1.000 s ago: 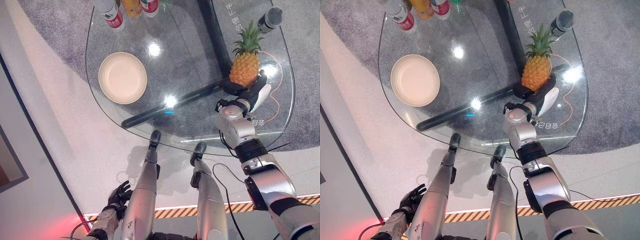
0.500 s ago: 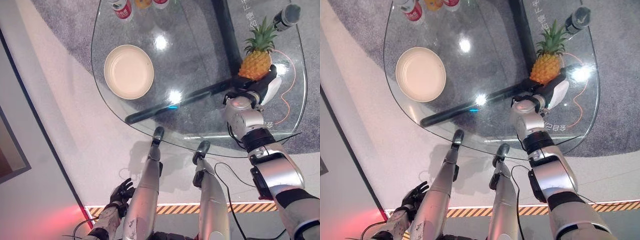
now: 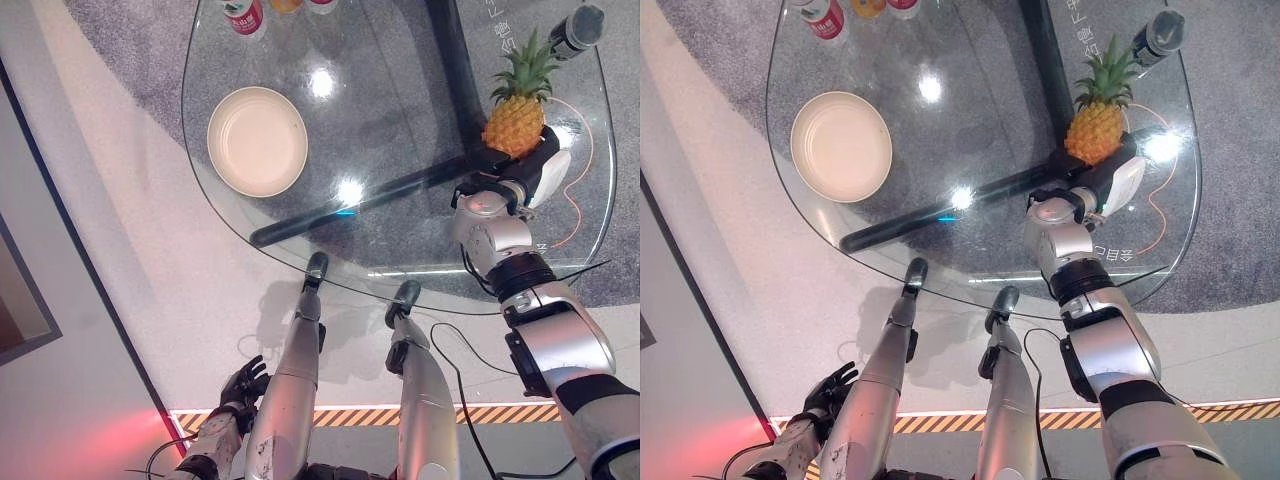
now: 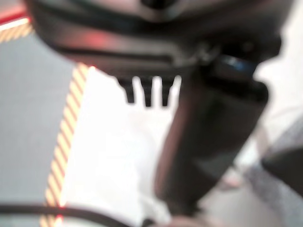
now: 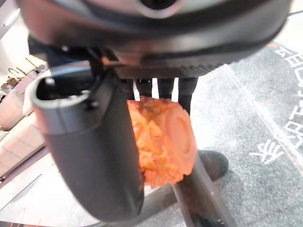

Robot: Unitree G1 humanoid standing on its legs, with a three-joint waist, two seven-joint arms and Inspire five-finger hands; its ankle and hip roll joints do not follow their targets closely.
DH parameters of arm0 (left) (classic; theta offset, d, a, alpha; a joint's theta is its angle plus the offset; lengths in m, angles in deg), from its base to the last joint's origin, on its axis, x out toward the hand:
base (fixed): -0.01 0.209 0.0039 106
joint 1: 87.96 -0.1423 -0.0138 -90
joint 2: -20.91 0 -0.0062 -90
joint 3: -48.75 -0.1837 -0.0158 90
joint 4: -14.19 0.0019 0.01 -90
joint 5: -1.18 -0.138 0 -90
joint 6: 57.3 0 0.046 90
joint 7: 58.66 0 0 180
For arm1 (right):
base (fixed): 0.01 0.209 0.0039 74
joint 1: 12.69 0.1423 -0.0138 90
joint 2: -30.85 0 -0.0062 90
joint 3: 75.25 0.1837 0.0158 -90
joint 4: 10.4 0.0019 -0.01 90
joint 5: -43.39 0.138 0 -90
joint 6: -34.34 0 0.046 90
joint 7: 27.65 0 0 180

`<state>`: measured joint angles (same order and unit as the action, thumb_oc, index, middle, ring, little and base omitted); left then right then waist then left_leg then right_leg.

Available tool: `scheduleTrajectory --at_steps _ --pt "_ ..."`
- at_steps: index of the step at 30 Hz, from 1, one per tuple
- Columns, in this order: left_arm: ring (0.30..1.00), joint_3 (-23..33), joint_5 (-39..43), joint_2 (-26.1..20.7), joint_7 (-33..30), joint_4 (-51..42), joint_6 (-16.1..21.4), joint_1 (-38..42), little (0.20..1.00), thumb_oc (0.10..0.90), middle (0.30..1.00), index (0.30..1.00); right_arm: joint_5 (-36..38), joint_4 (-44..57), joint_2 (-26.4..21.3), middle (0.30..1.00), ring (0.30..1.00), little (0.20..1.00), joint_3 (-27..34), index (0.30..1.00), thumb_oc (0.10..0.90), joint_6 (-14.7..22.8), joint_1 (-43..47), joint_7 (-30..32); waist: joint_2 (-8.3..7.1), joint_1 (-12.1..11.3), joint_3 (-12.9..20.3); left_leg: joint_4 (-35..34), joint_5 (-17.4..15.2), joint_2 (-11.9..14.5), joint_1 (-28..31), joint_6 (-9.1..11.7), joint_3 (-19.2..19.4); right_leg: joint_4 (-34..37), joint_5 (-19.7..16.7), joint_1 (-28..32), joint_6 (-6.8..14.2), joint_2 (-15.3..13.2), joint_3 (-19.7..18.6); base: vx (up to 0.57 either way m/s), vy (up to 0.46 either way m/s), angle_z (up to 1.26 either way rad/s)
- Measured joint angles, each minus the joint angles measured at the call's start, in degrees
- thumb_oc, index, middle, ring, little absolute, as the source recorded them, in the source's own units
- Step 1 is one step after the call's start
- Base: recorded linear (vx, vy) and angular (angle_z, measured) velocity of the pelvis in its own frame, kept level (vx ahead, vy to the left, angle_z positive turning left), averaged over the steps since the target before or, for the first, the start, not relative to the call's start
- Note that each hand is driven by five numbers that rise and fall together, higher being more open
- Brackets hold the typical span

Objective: Pick up the fruit to the plate

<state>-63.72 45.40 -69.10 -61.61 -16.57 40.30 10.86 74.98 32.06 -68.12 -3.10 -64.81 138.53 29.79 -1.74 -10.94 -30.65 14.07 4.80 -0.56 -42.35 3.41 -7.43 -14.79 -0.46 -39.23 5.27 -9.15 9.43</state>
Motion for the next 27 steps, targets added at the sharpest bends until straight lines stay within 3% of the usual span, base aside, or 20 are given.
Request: scheduleTrajectory --at_steps 13,21,27 --pt "0.900 0.01 0.01 -0.05 0.03 -0.15 0.23 0.00 0.900 0.800 0.900 0.900 0.01 -0.24 -0.38 0.300 0.300 0.200 0.01 0.300 0.100 0.15 0.05 -1.08 0.00 0.01 0.00 0.03 0.10 0.01 -0.01 -0.01 -0.08 0.01 -0.02 0.02 -0.01 0.01 0.09 -0.01 -0.013 0.00" --pt "0.900 0.22 0.18 -0.06 -0.20 0.17 0.81 -0.08 0.900 0.800 0.900 0.900 2.39 -1.53 -0.27 0.300 0.300 0.200 0.40 0.300 0.100 2.72 -0.88 -5.72 0.10 -0.08 -0.04 0.01 0.17 0.04 1.90 -0.02 0.18 -0.04 -0.08 1.65 -0.06 0.03 -0.23 -0.04 -0.039 -0.01" --pt "0.900 4.16 2.64 -0.10 -1.15 -2.24 4.22 -0.10 0.900 0.800 0.900 0.900 2.20 7.01 0.84 0.300 0.300 0.200 1.72 0.300 0.100 4.31 -6.63 -6.44 0.32 -0.23 -0.09 -0.09 0.17 0.08 4.11 -0.04 0.54 -0.17 -0.08 3.63 -0.07 0.01 -0.52 -0.04 -0.047 -0.02"
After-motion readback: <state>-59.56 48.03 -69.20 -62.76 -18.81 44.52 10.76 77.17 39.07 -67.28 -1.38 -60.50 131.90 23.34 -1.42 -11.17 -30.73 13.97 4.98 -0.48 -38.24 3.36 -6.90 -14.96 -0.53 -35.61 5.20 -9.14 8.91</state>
